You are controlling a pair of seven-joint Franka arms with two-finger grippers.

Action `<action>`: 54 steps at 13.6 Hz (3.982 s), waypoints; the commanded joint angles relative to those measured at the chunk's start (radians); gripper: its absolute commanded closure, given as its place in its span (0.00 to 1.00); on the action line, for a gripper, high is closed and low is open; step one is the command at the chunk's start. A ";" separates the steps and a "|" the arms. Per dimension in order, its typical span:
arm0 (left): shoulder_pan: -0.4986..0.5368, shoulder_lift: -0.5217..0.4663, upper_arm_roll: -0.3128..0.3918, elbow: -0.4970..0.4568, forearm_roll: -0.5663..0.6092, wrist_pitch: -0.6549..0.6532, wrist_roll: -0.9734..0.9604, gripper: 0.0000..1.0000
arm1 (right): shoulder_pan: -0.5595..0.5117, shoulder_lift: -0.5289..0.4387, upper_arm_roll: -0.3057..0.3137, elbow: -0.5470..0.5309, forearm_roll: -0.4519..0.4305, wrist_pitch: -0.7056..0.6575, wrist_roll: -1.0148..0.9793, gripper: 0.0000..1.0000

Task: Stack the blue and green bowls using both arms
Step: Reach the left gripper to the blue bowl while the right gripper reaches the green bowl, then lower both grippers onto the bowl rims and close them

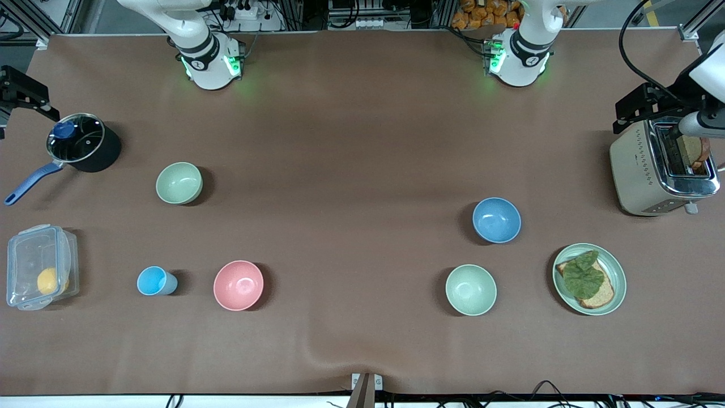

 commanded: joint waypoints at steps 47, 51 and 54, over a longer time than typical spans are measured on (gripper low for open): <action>0.041 0.420 -0.070 -0.465 0.150 0.626 -0.148 0.00 | -0.082 0.168 0.013 -0.727 0.088 0.699 0.271 0.00; 0.022 0.486 -0.079 -0.404 0.120 0.626 -0.209 0.00 | -0.121 0.163 0.011 -0.870 0.089 0.876 0.044 0.00; 0.014 0.515 -0.080 -0.388 0.087 0.631 -0.215 0.00 | -0.142 0.165 0.011 -0.951 0.089 0.989 -0.033 0.00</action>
